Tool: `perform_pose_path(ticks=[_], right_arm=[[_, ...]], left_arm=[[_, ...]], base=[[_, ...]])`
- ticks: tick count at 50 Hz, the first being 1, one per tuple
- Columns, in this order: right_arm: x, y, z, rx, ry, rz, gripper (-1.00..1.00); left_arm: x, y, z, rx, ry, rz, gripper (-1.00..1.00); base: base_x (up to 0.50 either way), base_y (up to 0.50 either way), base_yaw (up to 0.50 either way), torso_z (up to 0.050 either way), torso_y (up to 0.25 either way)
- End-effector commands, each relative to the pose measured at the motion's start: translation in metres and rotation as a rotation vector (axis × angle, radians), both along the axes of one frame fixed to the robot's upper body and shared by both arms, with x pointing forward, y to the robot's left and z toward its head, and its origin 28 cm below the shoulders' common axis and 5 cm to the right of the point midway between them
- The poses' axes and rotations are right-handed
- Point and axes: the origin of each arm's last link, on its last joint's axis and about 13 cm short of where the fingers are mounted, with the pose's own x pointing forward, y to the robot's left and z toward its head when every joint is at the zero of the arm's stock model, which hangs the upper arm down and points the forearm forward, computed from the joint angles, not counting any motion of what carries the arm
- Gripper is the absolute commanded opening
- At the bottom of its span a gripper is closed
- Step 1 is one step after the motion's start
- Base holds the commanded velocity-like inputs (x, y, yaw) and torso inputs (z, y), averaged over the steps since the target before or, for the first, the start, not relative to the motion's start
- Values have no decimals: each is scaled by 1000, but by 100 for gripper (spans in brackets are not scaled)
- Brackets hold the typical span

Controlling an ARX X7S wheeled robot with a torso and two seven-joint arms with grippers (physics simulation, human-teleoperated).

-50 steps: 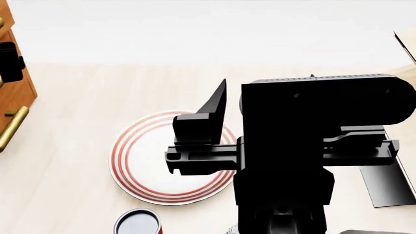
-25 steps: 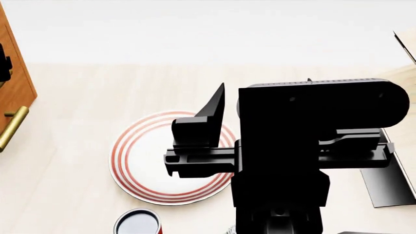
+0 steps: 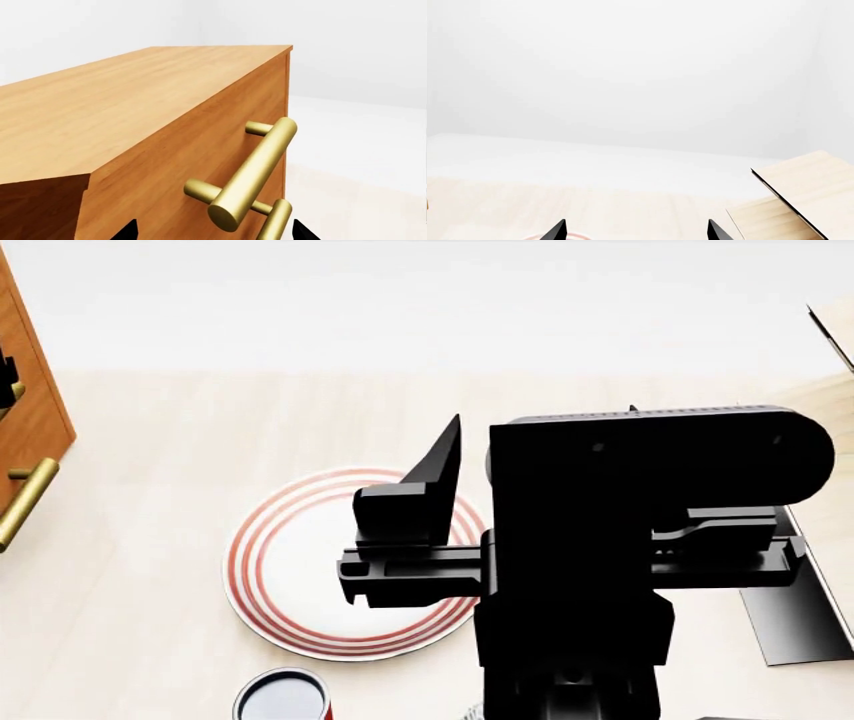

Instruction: Close the top drawer of the cabinet.

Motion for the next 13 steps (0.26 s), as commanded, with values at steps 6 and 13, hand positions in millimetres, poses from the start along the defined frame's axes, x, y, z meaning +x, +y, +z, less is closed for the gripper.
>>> perform_pose_path(ticks=[6,13], right_arm=[[0,0,-1,-1,2,0,100],[1,0,0,-3,2,-1,100]], left_arm=[[-5,11,-10,5,47,59,100],[-3,10,-12,6,50,56,100]], base=[[0,0,0,0,0],[0,0,0,0,0]])
